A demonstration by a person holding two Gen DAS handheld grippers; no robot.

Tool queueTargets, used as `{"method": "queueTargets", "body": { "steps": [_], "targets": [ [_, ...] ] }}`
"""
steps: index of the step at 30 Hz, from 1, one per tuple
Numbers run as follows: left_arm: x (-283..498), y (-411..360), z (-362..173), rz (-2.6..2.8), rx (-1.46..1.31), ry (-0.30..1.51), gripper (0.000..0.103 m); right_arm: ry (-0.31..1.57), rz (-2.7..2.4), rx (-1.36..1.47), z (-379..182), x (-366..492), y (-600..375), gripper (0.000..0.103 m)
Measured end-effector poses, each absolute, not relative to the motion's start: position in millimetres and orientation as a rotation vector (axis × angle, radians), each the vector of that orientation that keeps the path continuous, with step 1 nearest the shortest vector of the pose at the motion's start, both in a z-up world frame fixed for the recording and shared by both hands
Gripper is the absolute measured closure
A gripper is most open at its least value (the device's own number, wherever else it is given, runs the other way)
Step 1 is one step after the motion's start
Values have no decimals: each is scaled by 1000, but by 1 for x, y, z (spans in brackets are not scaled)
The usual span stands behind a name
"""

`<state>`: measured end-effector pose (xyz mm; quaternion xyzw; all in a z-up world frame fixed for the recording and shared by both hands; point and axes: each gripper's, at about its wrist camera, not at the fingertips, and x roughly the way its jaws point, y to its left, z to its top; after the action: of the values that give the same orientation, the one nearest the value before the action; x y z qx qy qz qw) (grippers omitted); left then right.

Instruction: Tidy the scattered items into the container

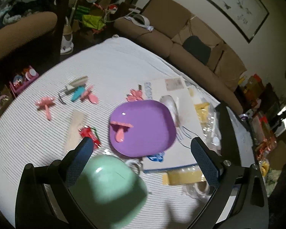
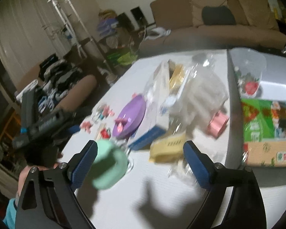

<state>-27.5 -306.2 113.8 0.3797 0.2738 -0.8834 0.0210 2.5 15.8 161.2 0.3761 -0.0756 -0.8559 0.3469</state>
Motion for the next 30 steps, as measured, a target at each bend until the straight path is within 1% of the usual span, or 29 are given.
{"method": "queueTargets", "body": {
  "steps": [2, 6, 8, 10, 12, 15, 16, 17, 18, 19, 23, 30],
  "targets": [
    [-30, -307, 107, -2723, 1211, 901, 1, -213, -2253, 999, 168, -20, 16, 9],
    [-34, -295, 107, -2748, 1239, 863, 1, -235, -2300, 1076, 172, -74, 8, 11],
    [-34, -291, 110, -2769, 1234, 871, 1, -241, -2299, 1145, 166, -98, 1, 21],
    [-36, -287, 112, -2780, 1237, 874, 1, -223, -2288, 1220, 157, -116, -9, 27],
    [-37, -284, 113, -2787, 1246, 866, 1, -163, -2299, 1297, 145, -128, -18, 30],
    [-39, -278, 114, -2794, 1260, 838, 1, -128, -2295, 1359, 131, -136, -25, 34],
    [-40, -277, 114, -2795, 1263, 827, 1, -123, -2288, 1372, 128, -137, -26, 42],
    [-40, -276, 114, -2795, 1265, 823, 1, -121, -2276, 1375, 126, -137, -26, 63],
    [-41, -276, 114, -2795, 1267, 825, 1, -118, -2265, 1371, 124, -136, -26, 72],
    [-41, -276, 114, -2794, 1269, 831, 1, -114, -2262, 1364, 124, -135, -25, 75],
    [-42, -275, 112, -2792, 1283, 836, 1, -112, -2269, 1313, 129, -124, -19, 80],
    [-41, -272, 109, -2794, 1295, 849, 1, -157, -2258, 1209, 149, -105, -15, 81]
  ]
}}
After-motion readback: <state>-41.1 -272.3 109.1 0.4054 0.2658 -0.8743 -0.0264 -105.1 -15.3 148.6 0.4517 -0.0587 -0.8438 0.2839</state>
